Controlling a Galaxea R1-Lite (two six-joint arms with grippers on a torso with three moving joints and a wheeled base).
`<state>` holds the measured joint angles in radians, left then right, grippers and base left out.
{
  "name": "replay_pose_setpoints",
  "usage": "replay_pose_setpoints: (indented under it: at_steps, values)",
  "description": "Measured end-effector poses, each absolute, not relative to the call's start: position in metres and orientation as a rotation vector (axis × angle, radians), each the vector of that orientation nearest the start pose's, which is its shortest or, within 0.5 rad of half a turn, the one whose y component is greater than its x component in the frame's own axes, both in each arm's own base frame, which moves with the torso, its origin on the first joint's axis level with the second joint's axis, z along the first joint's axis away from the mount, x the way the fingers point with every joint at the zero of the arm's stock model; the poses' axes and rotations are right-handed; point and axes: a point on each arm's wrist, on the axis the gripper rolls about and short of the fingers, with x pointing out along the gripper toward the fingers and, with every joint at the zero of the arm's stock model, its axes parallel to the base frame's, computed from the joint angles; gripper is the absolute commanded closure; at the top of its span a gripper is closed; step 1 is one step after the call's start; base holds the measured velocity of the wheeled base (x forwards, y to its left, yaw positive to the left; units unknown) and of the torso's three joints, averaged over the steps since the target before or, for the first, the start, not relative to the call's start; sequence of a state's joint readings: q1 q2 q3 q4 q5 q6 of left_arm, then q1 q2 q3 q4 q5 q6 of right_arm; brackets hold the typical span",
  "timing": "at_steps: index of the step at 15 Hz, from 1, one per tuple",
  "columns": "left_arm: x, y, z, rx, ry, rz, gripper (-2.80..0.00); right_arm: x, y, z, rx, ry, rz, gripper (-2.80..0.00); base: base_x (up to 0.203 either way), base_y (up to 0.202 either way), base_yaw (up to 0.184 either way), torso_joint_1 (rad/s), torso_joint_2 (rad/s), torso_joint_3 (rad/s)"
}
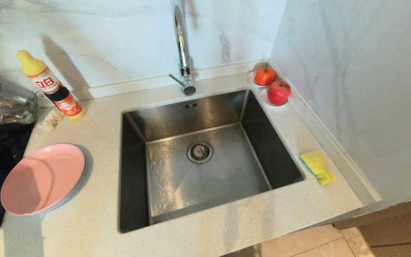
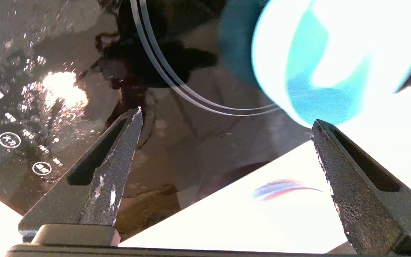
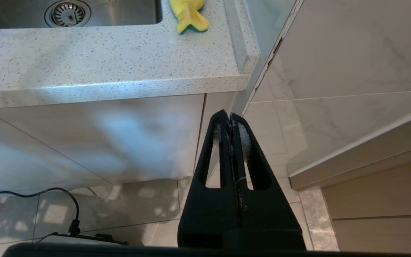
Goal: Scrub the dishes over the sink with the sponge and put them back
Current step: Place the bowl on the plate
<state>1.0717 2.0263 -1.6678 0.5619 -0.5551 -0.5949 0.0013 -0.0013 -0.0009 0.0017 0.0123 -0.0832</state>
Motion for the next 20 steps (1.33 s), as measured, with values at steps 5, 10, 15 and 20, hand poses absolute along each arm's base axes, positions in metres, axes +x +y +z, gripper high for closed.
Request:
replay_pose_setpoints:
  at_steps: [5, 10, 15, 20]
  values:
    - [0.196, 0.334, 0.202, -1.221, 0.478, 0.673, -2.80, -0.023, 0.000, 0.076, -0.084, -0.001, 0.014, 0.00, 0.000, 0.000, 0.000, 0.000, 0.00, 0.000]
    - [0.204, 0.350, 0.195, -1.242, 0.453, 0.678, -2.80, -0.023, 0.000, 0.076, -0.084, -0.002, 0.014, 0.00, 0.000, 0.000, 0.000, 0.000, 0.00, 0.000]
    - [0.211, 0.361, 0.187, -1.254, 0.450, 0.682, -2.80, -0.023, 0.000, 0.075, -0.084, -0.001, 0.014, 0.00, 0.000, 0.000, 0.000, 0.000, 0.00, 0.000]
    - [0.217, 0.369, 0.179, -1.276, 0.449, 0.697, -2.80, -0.023, 0.000, 0.076, -0.084, -0.002, 0.014, 0.00, 0.000, 0.000, 0.000, 0.000, 0.00, 0.000]
